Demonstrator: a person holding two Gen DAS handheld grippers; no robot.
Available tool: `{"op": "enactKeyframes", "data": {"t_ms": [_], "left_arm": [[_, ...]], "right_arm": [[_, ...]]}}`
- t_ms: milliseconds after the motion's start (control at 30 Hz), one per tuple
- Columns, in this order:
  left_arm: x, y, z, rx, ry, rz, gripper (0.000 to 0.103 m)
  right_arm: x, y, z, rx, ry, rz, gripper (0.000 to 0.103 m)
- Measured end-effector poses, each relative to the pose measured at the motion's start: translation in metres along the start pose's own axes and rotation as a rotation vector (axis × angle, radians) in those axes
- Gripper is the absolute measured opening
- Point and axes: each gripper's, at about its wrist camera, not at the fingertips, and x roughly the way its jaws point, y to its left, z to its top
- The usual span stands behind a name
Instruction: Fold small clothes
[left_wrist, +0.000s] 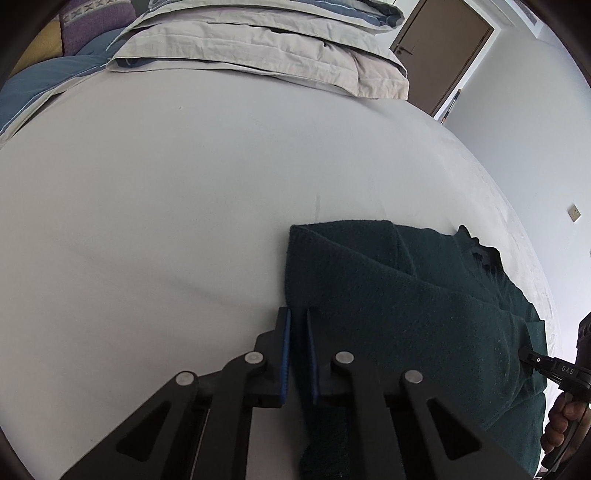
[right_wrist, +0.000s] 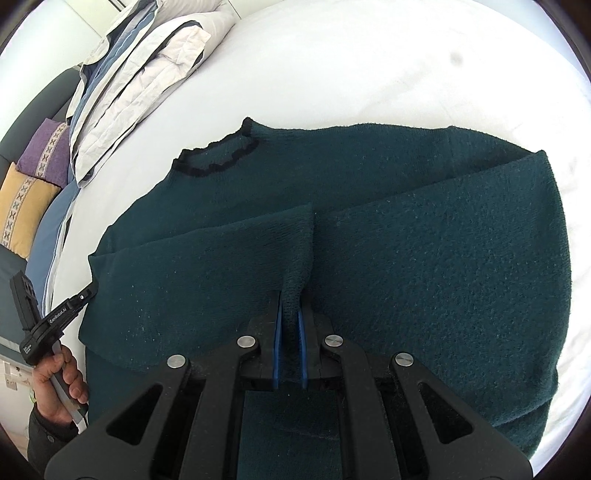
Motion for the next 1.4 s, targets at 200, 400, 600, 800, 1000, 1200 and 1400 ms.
{"op": "enactKeyframes", "data": {"t_ms": [200,400,600,800,1000,1200,1400], "left_arm": [[-0.004,-0.003,-0.005,0.014,-0.014,0.02,0.01],[-0.003,-0.001,-0.006,0.01,-0.016,0.013,0.01],[-0.021,0.007,-0.007,-0.07,-0.039,-0.015,0.01],[-0.054,-0.007,-0.017,-0.004,-0.095,-0.021,0.009],[-0.026,-0.011,-0.041,0.076,-0.006,0.042,0.014],[-0.031,-0.014,-0.042,0.113,-0.01,0.061,0.014],[-0.058,-0.029,-0.024,0.132,-0.093,0.079,0.015]], "right_arm": [[-0.014,0.018,-0.004,-0.061,-0.049,-0.056,0.006],[0.0,0.006,-0.003,-0.022,-0.017,-0.033,0.006],[-0.01,0.007,-0.006,-0.006,-0.047,-0.025,0.007],[-0.033,0.01,-0.015,0.033,-0.079,-0.02,0.008],[-0.021,0.001,-0.022,0.017,-0.032,-0.063,0.008],[-0.028,-0.011,-0.015,0.067,-0.075,-0.047,0.008],[-0.067,-0.006,-0.013,0.066,-0.185,-0.117,0.008]]}}
